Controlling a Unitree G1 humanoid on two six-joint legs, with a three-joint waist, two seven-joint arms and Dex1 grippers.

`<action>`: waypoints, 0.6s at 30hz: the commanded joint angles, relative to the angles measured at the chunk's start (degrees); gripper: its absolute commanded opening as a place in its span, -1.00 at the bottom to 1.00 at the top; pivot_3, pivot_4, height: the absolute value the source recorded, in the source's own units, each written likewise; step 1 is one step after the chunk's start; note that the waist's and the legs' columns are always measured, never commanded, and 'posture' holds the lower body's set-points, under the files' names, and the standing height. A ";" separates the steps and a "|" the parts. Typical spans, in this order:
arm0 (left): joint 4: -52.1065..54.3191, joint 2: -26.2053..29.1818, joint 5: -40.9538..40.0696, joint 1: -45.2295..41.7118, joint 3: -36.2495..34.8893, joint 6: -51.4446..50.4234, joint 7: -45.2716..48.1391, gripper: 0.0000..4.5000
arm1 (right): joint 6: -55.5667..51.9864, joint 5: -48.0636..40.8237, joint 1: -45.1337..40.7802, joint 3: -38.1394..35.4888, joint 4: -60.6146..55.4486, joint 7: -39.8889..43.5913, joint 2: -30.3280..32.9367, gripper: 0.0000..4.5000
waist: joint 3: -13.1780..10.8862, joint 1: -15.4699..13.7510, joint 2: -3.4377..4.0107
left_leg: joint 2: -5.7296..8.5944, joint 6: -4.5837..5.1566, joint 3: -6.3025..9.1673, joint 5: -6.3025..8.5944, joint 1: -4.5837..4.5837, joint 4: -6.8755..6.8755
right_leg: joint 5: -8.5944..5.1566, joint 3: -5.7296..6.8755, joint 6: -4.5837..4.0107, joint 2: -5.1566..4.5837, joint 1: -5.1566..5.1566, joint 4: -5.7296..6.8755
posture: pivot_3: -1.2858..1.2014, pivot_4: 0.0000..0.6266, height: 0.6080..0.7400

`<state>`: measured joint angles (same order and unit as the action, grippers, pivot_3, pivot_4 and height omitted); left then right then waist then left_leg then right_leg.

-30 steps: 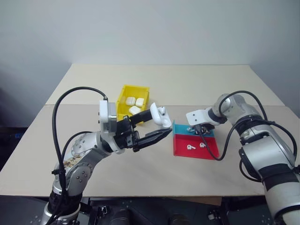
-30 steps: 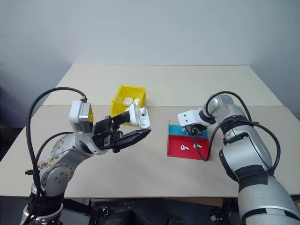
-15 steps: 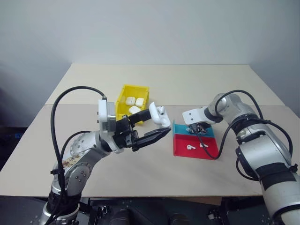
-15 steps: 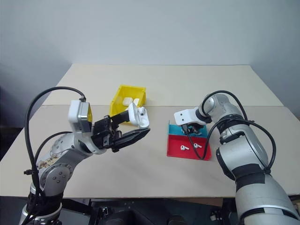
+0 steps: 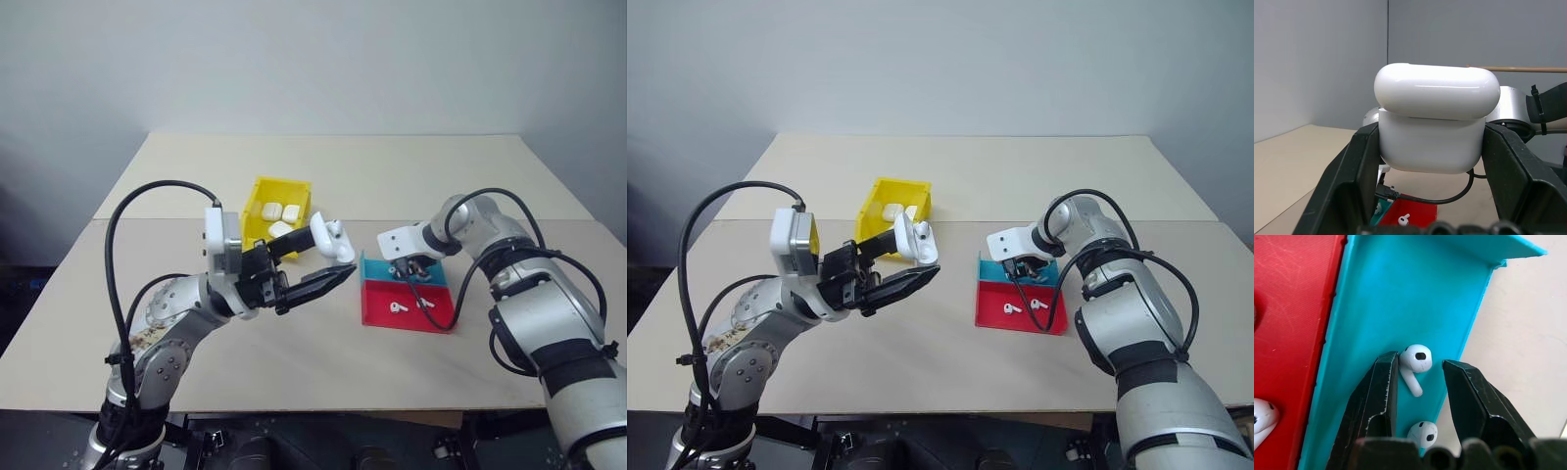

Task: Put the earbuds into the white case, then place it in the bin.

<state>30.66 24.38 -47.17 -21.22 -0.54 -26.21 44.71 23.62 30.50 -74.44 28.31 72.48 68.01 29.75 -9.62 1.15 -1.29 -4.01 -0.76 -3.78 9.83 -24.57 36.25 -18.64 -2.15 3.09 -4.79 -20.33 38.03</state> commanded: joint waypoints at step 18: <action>3.39 -0.05 -1.84 0.65 -0.07 -0.13 -0.92 0.25 | -8.30 -8.67 0.13 -8.69 -3.27 5.90 1.68 -0.72 | -0.03 -0.08 0.01 | 0.00 0.00 0.00 0.00 0.02 -0.02 | 0.00 0.00 0.00 0.00 0.02 -0.01 | 0.03 -0.52 1.00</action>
<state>32.08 24.51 -47.55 -20.24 -0.67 -26.50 43.90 17.52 25.18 -73.14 22.61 71.98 72.47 29.88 -9.65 1.07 -1.28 -4.01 -0.76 -3.79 9.83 -24.58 36.22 -18.64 -2.15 3.08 -4.79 -20.33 38.01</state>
